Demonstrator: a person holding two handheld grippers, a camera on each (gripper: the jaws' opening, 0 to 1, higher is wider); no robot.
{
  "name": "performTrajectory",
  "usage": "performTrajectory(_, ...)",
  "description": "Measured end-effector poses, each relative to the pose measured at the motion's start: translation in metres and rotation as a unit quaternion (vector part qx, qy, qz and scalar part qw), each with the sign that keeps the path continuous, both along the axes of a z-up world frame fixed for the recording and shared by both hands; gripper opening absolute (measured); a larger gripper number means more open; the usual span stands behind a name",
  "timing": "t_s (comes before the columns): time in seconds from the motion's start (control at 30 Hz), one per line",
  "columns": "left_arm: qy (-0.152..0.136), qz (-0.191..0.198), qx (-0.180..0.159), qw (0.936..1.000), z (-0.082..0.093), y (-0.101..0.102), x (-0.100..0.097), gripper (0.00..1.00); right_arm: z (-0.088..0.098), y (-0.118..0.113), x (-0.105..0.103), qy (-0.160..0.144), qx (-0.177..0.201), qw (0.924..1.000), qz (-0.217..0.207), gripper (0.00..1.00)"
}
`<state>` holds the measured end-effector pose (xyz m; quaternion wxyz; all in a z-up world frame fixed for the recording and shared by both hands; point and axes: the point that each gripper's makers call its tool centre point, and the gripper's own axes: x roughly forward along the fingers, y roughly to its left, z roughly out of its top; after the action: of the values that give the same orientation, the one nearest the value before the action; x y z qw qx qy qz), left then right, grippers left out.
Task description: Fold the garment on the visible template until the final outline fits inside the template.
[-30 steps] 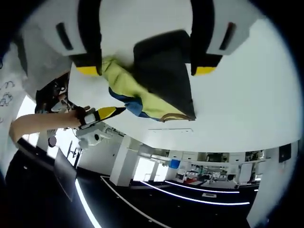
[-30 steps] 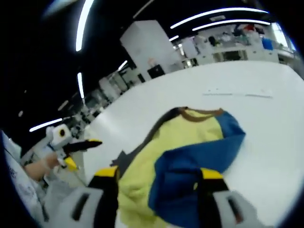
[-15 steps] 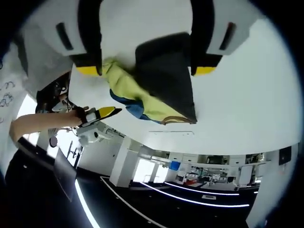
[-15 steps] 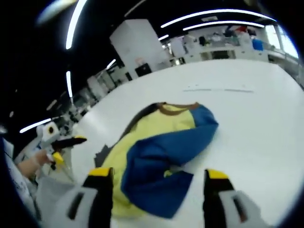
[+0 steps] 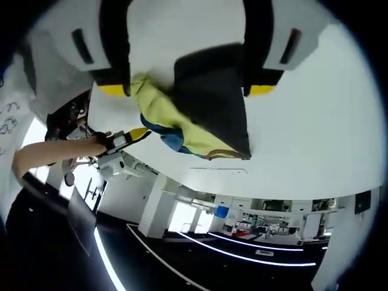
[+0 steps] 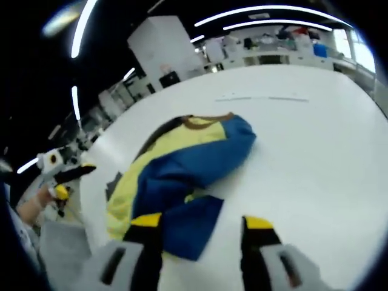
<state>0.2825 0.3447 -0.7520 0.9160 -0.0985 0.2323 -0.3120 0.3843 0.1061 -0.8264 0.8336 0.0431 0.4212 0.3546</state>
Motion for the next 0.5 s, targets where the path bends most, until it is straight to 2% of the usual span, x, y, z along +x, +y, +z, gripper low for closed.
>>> performTrajectory(0.27, 0.003, 0.004, 0.0, 1.0, -0.003, 0.002, -0.002, 0.73, -0.012, -0.005, -0.002, 0.022, -0.013, 0.9996, -0.013, 0.3)
performTrajectory(0.5, 0.008, 0.014, -0.007, 0.9998, -0.006, 0.005, -0.005, 0.72, -0.015, 0.002, -0.007, 0.032, -0.012, 0.9994, -0.006, 0.19)
